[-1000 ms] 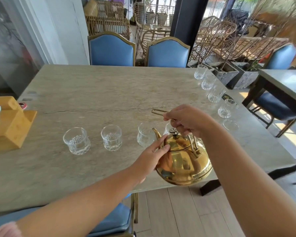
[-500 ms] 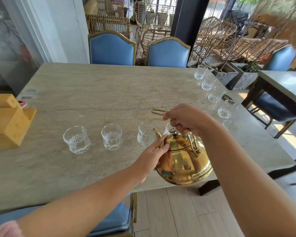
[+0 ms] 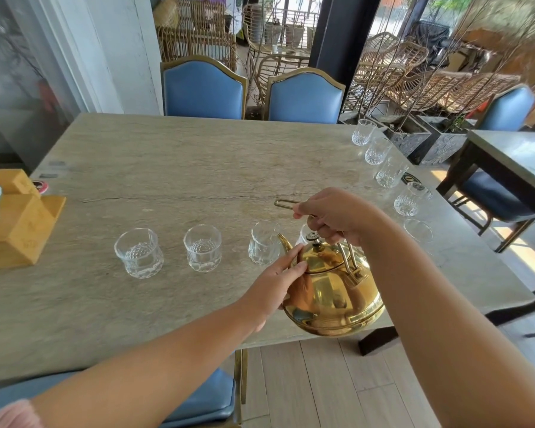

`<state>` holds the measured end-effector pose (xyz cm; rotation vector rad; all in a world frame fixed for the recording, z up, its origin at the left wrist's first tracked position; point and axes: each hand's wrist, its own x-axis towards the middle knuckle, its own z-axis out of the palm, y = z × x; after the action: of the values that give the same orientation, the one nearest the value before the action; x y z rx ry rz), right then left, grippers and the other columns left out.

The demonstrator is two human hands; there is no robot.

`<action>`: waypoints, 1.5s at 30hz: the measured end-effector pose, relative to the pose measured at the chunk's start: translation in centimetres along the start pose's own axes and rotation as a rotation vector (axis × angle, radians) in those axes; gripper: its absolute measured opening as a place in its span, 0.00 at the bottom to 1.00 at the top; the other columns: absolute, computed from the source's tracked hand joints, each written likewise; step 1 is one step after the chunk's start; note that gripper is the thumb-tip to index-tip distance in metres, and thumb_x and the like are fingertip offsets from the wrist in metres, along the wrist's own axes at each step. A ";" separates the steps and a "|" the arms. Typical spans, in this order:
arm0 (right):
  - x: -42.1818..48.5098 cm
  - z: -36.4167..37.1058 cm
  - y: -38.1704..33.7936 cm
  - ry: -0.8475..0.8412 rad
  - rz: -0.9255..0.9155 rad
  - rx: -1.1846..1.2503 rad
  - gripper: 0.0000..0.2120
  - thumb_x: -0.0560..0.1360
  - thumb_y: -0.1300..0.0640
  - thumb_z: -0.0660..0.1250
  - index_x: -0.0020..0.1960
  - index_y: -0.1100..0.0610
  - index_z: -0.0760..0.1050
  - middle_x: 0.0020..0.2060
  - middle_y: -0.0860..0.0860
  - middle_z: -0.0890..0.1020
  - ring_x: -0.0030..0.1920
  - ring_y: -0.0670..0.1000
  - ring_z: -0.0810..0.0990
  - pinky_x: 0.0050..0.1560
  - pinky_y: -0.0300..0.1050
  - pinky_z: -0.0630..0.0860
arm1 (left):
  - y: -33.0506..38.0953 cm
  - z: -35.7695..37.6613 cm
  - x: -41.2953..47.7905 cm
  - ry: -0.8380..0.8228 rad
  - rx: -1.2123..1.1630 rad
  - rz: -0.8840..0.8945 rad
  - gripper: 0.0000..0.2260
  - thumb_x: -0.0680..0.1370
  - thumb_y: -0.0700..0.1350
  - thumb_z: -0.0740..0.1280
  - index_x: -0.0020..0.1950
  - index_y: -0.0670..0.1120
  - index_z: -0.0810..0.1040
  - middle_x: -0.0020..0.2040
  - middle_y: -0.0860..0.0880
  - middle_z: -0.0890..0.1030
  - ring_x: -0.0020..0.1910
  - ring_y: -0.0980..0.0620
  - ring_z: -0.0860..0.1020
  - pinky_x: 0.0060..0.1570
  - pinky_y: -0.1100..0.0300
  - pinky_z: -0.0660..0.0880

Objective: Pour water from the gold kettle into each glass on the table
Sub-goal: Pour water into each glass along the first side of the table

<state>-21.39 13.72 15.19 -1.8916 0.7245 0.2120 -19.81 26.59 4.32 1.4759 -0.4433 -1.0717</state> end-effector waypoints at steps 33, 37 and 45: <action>-0.3 -0.1 0.9 0.027 -0.056 0.037 0.08 0.78 0.59 0.62 0.48 0.63 0.76 0.18 0.46 0.67 0.18 0.45 0.61 0.19 0.35 0.58 | -0.6 -0.4 0.5 -0.020 0.003 -0.006 0.20 0.81 0.50 0.59 0.72 0.61 0.64 0.59 0.54 0.77 0.49 0.62 0.76 0.34 0.72 0.75; -0.8 -0.1 2.3 0.061 -0.090 0.117 0.08 0.77 0.59 0.62 0.44 0.61 0.76 0.17 0.45 0.68 0.18 0.45 0.61 0.20 0.35 0.57 | -0.9 -0.6 0.6 -0.015 0.025 0.018 0.20 0.81 0.47 0.60 0.72 0.60 0.65 0.59 0.51 0.77 0.49 0.57 0.78 0.37 0.73 0.76; -1.8 0.2 4.4 0.158 -0.078 0.263 0.09 0.76 0.59 0.65 0.38 0.61 0.73 0.21 0.49 0.66 0.19 0.46 0.59 0.18 0.34 0.56 | -1.8 -0.5 0.8 0.006 0.311 0.133 0.21 0.79 0.54 0.61 0.71 0.66 0.62 0.69 0.53 0.67 0.63 0.51 0.73 0.61 0.49 0.75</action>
<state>-25.36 13.41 12.50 -1.6934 0.7444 -0.0803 -19.55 26.70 2.28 1.6944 -0.7187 -0.9218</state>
